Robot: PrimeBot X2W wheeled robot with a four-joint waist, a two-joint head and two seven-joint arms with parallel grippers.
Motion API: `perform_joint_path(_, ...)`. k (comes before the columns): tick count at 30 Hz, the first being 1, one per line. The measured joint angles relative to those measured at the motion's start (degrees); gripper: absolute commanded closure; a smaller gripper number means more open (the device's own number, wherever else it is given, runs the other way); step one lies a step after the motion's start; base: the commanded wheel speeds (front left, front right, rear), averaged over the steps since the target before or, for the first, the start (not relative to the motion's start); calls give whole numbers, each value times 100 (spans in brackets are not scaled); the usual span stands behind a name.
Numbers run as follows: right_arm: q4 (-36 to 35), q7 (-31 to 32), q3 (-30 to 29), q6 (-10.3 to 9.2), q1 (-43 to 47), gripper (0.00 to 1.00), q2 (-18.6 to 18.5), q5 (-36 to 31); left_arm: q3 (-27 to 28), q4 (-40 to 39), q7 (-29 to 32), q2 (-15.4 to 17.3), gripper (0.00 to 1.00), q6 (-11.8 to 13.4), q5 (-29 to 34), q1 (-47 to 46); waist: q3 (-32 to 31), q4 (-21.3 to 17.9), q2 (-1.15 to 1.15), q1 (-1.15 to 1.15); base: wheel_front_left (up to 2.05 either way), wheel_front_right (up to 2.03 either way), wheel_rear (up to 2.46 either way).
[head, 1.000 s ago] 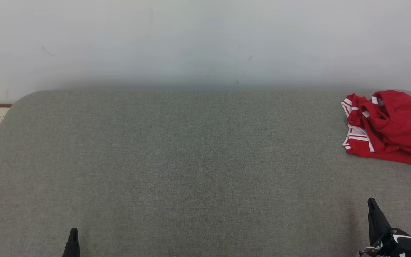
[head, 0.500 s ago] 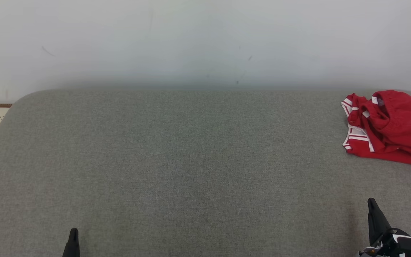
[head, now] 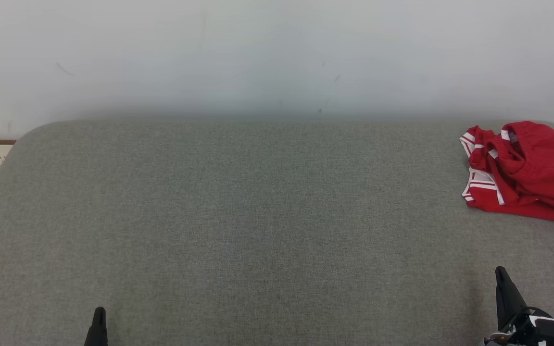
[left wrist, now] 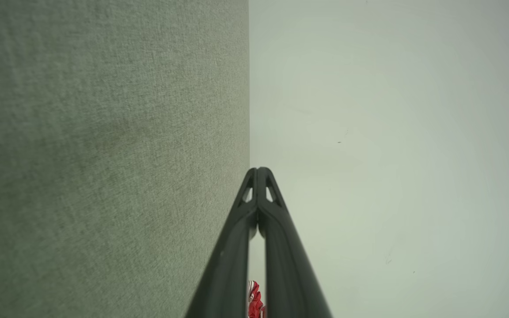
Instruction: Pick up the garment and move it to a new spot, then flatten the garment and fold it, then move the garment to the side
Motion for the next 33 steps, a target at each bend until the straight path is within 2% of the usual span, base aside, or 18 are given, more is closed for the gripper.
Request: perform_joint_path(33, 0, 8, -9, 0, -3, 100, 3, -5, 0, 0, 0, 0, 100, 0, 0, -1, 0, 0, 0, 0, 0, 0, 0)
